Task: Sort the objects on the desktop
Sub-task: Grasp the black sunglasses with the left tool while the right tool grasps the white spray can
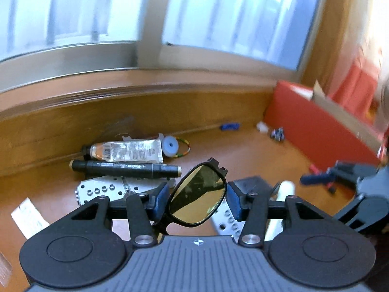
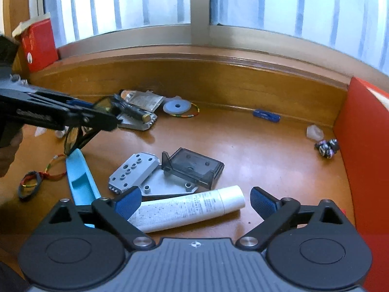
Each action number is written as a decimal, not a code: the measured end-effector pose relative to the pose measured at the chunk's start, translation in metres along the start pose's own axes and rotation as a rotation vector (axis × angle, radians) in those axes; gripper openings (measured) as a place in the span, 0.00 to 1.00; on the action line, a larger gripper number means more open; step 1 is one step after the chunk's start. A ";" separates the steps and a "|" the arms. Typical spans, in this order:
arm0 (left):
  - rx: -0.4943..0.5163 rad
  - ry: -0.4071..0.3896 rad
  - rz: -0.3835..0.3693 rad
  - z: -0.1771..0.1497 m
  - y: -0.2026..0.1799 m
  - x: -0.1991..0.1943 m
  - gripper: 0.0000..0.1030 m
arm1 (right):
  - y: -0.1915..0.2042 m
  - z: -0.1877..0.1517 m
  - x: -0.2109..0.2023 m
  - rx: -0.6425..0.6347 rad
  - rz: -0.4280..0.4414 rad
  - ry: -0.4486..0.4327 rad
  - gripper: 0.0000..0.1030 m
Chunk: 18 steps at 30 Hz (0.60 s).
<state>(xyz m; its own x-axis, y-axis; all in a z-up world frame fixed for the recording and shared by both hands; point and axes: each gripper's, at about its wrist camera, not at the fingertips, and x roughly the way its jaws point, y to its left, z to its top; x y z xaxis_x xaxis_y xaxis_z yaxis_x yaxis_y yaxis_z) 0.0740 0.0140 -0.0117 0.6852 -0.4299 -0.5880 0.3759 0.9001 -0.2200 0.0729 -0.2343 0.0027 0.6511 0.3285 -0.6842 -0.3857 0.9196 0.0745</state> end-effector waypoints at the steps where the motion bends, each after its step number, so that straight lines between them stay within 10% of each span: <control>1: -0.021 -0.013 0.004 0.000 0.000 -0.002 0.49 | -0.004 0.001 0.000 0.030 0.010 0.010 0.94; 6: -0.095 -0.056 0.031 0.001 -0.002 -0.007 0.48 | -0.014 0.005 0.011 0.208 0.013 0.106 0.85; 11: -0.152 -0.093 0.051 0.005 -0.008 -0.009 0.44 | 0.010 0.007 0.027 0.112 -0.065 0.130 0.84; 18: -0.197 -0.132 0.112 0.010 -0.014 -0.022 0.41 | 0.028 0.002 0.026 0.049 -0.084 0.058 0.43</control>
<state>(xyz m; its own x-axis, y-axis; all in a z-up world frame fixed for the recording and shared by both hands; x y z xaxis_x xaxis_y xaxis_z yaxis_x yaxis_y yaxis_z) 0.0600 0.0097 0.0122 0.7963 -0.3204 -0.5131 0.1729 0.9334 -0.3144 0.0805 -0.2000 -0.0112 0.6403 0.2377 -0.7305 -0.2981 0.9533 0.0489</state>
